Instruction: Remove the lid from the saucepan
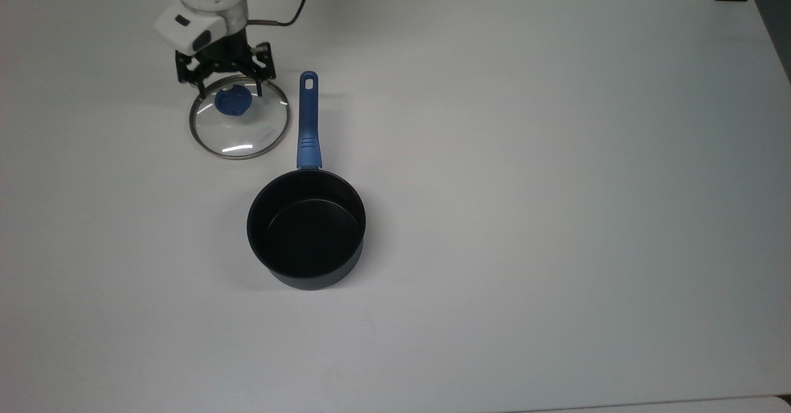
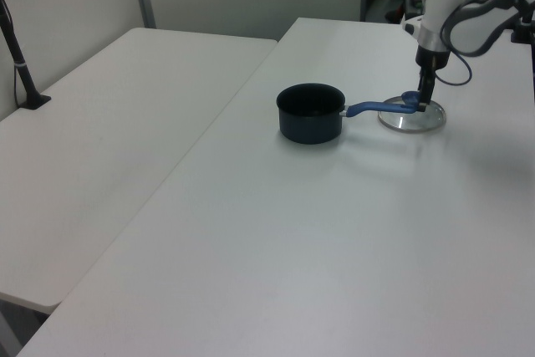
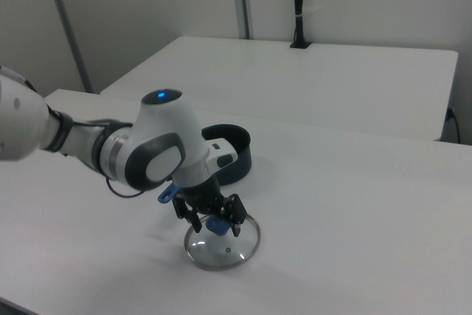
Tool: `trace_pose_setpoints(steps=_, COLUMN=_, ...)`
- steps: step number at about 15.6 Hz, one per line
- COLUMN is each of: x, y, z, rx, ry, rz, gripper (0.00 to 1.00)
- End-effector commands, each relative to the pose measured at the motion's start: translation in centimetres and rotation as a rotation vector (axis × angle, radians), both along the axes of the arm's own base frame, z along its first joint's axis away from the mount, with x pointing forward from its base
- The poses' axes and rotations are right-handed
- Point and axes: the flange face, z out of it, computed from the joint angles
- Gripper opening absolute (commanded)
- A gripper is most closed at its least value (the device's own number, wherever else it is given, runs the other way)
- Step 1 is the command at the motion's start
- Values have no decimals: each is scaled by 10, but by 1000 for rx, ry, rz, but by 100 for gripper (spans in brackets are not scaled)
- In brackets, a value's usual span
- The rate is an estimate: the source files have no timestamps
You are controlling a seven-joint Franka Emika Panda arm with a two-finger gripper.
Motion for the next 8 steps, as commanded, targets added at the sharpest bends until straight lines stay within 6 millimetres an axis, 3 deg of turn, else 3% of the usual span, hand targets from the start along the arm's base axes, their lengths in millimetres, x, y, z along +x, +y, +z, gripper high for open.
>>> trace_pose_setpoints(steps=1, x=14, y=-20, z=67, rx=3, ry=60, rz=-90, gripper=100)
trace_pose_setpoints(steps=5, x=43, y=-17, z=183, rx=-4, ry=43, rz=-221, gripper=100)
trace_pose_setpoints(steps=8, x=57, y=26, z=228, rx=72, ry=-36, rz=-341, gripper=100)
